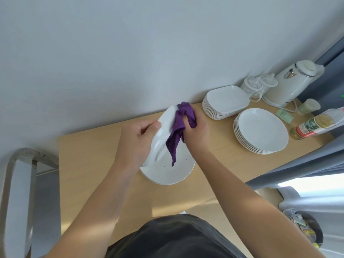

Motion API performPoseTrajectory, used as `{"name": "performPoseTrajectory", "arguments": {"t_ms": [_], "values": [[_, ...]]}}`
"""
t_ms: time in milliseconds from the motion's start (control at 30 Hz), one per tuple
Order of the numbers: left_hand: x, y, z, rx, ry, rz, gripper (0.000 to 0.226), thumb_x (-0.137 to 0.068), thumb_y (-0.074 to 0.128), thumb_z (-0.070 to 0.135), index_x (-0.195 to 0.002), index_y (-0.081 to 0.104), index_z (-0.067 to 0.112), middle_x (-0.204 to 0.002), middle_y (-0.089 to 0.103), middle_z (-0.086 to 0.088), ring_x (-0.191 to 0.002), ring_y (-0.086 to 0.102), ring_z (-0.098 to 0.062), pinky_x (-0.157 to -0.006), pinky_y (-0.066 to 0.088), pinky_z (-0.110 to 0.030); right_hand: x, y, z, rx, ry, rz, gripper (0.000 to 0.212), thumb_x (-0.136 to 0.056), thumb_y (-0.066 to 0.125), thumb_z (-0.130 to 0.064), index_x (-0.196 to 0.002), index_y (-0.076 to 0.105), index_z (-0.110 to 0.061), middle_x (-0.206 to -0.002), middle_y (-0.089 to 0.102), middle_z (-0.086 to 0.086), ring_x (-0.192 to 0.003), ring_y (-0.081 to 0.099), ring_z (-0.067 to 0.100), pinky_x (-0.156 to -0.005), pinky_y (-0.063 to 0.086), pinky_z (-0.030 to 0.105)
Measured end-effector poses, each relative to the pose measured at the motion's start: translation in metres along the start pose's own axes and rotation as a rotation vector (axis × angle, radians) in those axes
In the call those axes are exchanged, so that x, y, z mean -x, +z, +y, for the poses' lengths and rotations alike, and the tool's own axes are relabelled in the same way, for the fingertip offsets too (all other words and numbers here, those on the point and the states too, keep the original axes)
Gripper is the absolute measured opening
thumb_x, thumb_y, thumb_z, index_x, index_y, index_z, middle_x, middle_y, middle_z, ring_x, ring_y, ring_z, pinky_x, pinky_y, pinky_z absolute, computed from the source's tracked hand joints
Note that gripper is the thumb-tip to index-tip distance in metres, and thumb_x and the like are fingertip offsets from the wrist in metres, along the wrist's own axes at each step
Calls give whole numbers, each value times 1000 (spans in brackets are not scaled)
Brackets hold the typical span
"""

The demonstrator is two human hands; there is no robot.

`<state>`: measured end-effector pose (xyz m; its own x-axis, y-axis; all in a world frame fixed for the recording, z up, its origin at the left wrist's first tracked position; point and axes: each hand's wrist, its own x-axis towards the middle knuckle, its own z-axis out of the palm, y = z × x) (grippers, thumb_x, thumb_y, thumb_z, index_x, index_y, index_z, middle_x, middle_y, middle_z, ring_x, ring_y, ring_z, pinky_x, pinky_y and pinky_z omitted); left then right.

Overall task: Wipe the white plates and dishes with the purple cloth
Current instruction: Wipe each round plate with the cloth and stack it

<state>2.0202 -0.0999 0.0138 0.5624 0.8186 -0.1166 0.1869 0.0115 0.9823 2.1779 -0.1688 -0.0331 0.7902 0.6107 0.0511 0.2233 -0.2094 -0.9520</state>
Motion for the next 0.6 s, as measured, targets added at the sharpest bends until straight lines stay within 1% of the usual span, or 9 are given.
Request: {"name": "performPoseTrajectory", "arguments": {"t_ms": [67,133,167,267,333,400,467,533,600], "values": [[2,-2,4,0,7,18,17,-88,61,38,-88,78,39,-85,71,-17,-74,58,-22,-77,54,-48,5,-4,16,48,55,-9,24,-90,55,-26,-108,64,-40,-107,67,-8,-91,65,14,-73,53,32],[3,-1,5,5,7,14,16,-90,63,33,-91,78,35,-94,73,-16,-82,67,-35,-86,53,-57,12,-9,25,89,60,-5,27,-91,54,-24,-112,64,-37,-111,65,-10,-97,62,7,-79,49,24],[3,0,4,-2,10,6,16,-91,63,32,-92,78,33,-94,74,-15,-85,68,-36,-87,52,-58,13,-12,28,105,63,0,26,-92,55,-23,-113,64,-33,-112,65,-9,-97,61,5,-79,46,21],[3,8,1,-37,30,-35,17,-87,61,38,-89,78,33,-94,71,-23,-76,61,-23,-85,52,-58,12,-26,37,151,66,31,21,-91,56,-24,-109,64,-30,-108,65,-9,-95,60,8,-78,47,22],[3,14,5,-53,46,-49,18,-89,61,37,-92,78,33,-88,74,-10,-79,65,-23,-85,52,-56,11,-39,48,184,79,57,19,-88,57,-26,-106,64,-28,-106,64,-7,-93,60,11,-78,50,27],[3,23,11,-88,90,-64,18,-94,60,33,-97,78,29,-87,75,0,-83,68,-25,-83,54,-48,13,-54,62,244,110,72,19,-86,58,-26,-105,64,-26,-107,62,-6,-92,58,11,-77,48,28],[4,35,19,-155,178,-97,19,-98,57,28,-97,76,24,-85,72,-8,-77,63,-21,-73,50,-37,15,-69,78,318,154,63,20,-86,58,-26,-105,64,-24,-109,59,-5,-94,56,13,-79,47,30],[5,51,23,-244,287,-112,21,-100,56,24,-94,74,14,-84,68,-15,-72,59,-24,-66,46,-37,13,-82,89,359,206,-1,20,-85,60,-25,-105,65,-24,-112,56,-3,-97,56,15,-80,47,30],[4,71,24,-316,343,-95,23,-100,55,21,-92,72,8,-74,63,-13,-67,51,-24,-62,41,-36,7,-95,97,404,234,-126,18,-87,63,-23,-104,68,-21,-113,57,-1,-99,57,17,-80,43,26]]}}
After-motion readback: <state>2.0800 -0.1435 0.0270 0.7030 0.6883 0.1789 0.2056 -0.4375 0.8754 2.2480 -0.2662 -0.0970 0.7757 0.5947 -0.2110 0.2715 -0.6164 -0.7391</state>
